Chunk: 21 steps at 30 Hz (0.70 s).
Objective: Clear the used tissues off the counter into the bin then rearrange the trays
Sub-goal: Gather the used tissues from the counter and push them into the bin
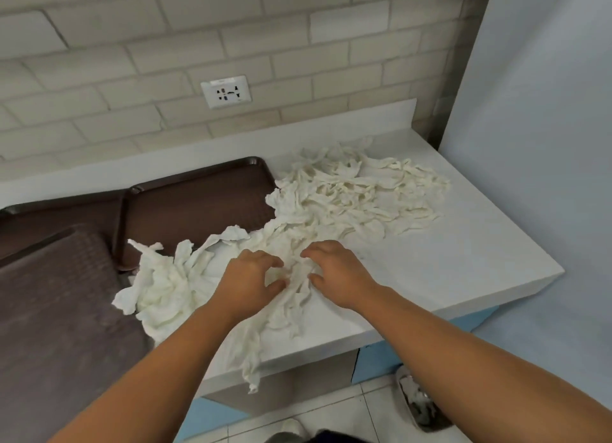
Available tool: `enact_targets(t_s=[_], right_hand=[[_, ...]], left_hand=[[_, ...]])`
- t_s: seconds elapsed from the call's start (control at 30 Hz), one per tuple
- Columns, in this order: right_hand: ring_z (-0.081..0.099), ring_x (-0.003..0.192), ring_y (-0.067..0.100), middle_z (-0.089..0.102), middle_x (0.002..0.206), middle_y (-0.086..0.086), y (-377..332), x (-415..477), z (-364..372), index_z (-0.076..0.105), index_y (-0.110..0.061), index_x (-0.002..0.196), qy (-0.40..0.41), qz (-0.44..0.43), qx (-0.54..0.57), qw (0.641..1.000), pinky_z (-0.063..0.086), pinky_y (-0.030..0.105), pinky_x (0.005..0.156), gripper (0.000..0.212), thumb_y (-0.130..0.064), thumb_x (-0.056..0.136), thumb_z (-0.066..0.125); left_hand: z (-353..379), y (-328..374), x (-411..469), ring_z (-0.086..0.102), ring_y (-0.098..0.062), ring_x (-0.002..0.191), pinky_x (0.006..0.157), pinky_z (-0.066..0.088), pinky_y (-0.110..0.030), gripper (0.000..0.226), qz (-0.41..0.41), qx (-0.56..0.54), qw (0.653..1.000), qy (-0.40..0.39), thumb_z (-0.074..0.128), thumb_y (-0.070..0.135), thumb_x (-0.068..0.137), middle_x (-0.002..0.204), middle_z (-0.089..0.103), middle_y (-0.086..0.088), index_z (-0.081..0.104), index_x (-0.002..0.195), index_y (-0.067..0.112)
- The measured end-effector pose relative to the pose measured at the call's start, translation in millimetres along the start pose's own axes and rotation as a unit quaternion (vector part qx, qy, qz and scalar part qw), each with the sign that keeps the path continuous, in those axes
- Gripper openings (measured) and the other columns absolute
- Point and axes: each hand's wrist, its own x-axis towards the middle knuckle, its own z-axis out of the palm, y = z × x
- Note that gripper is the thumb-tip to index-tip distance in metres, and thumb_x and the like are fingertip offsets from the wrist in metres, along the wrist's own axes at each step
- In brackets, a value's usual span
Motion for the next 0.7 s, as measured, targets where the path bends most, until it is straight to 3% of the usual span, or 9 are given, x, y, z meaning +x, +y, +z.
enact_targets(t_s=[0.13,0.3,0.43,0.57,0.7], right_hand=[[0.038,0.126,0.024,0.043,0.146,-0.005,-5.3,24.8,17.5,0.044,-0.029,0.142,-0.038,0.022,-0.135,0.990,0.038,0.039,0.096,0.047,-0.022,0.096,0.050],[0.043,0.115,0.023,0.058,0.123,-0.002,-3.9,38.9,31.1,0.063,-0.027,0.122,-0.028,0.053,-0.149,0.987,0.041,0.036,0.089,0.029,-0.023,0.098,0.047],[0.049,0.106,0.022,0.064,0.108,-0.001,-4.8,46.3,29.9,0.066,-0.022,0.110,0.036,0.069,-0.101,0.992,0.045,0.037,0.086,0.022,-0.028,0.099,0.048],[0.055,0.093,0.021,0.068,0.093,0.000,-10.5,54.7,19.2,0.069,-0.017,0.101,0.130,0.108,0.000,0.986,0.047,0.035,0.078,0.017,-0.021,0.097,0.053],[0.062,0.080,0.015,0.069,0.087,-0.003,-16.0,62.9,0.4,0.067,-0.017,0.103,0.185,0.163,0.091,0.965,0.051,0.030,0.074,0.016,-0.020,0.098,0.053]], left_hand=[[11.6,-23.3,-2.4,0.051,-0.012,0.108,0.093,0.040,-0.036,0.055,0.031,0.043,0.997,-0.050,0.053,0.077,0.076,0.118,0.061,0.018,0.064,0.114,0.039],[23.8,-39.1,5.3,0.048,-0.011,0.104,0.092,0.036,-0.033,0.032,0.059,0.024,0.997,-0.037,0.059,0.063,0.084,0.110,0.060,0.019,0.065,0.103,0.038],[28.9,-43.1,15.1,0.050,-0.014,0.102,0.092,0.037,-0.035,0.027,0.084,0.002,0.996,0.005,0.058,0.057,0.087,0.108,0.062,0.017,0.068,0.101,0.036],[32.5,-41.0,24.8,0.047,-0.012,0.100,0.092,0.036,-0.035,0.049,0.111,-0.012,0.994,0.025,0.047,0.071,0.082,0.106,0.059,0.016,0.070,0.101,0.033],[30.0,-34.0,36.0,0.045,-0.016,0.103,0.094,0.034,-0.037,0.034,0.130,0.004,0.991,0.012,0.058,0.058,0.088,0.106,0.058,0.012,0.071,0.101,0.029]])
